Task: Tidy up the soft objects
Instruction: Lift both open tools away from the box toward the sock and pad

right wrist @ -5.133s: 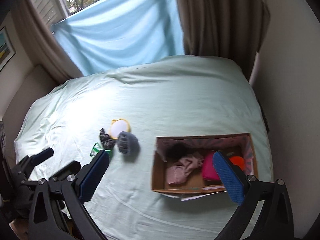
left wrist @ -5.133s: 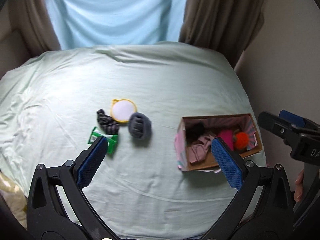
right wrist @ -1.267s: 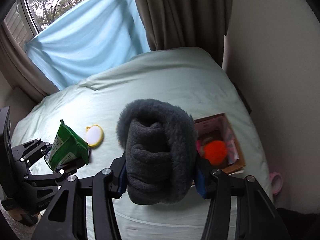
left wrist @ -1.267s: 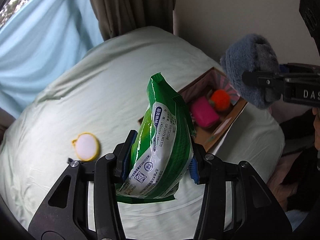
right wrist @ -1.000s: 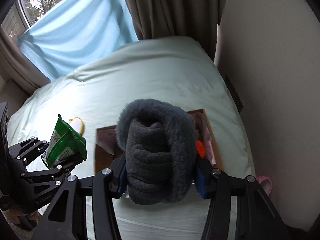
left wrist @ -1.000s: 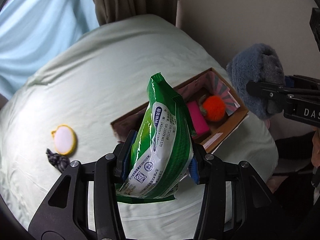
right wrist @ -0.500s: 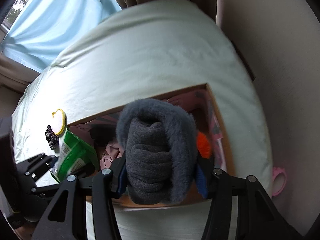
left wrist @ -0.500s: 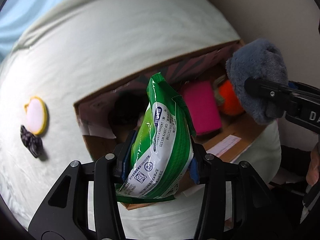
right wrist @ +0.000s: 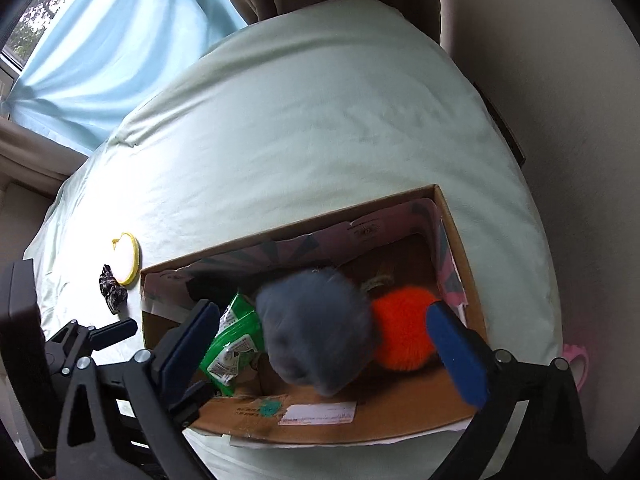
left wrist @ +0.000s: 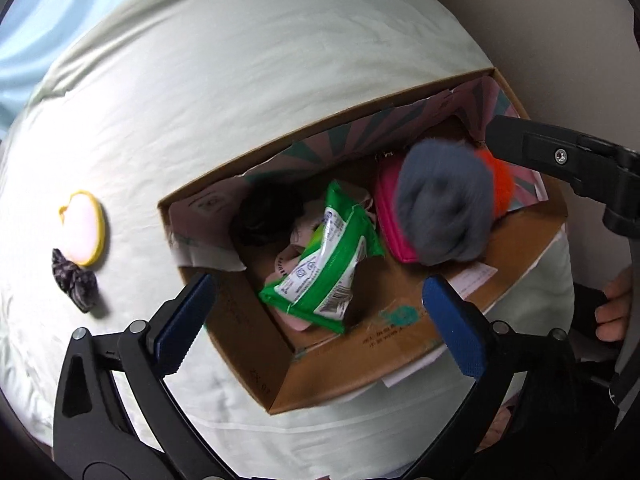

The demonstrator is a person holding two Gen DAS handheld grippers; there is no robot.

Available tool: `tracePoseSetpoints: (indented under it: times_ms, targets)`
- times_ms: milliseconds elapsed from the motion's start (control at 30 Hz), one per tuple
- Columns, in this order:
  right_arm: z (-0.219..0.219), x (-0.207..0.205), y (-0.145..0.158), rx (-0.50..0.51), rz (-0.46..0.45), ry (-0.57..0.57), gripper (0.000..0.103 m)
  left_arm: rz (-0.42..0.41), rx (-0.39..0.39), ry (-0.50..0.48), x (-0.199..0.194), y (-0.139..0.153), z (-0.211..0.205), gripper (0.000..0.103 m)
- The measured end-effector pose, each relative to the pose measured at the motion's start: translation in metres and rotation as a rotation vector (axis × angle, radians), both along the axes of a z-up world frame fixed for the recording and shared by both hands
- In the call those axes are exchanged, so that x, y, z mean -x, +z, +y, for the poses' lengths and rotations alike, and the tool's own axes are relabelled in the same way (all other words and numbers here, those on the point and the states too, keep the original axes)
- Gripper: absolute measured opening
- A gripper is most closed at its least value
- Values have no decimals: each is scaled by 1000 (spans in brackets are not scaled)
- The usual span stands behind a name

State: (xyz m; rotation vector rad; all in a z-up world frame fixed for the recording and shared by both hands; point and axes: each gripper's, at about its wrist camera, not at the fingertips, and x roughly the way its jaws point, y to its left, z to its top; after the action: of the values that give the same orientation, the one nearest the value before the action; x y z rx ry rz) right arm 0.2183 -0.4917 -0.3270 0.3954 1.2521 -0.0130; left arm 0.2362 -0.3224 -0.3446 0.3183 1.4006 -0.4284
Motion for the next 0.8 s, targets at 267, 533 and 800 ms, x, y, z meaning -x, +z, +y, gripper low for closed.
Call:
tracePoseSetpoints:
  times_ms: [267, 533, 800]
  targets:
    - [3, 14, 21, 13, -52, 9, 103, -46, 40, 17, 14, 31, 10, 103]
    - [19, 42, 69, 65, -112, 38, 103, -123, 81, 54, 45, 83, 31, 103]
    - [61, 81, 144, 140, -229, 96, 103, -241, 142, 143, 81, 156, 88, 103]
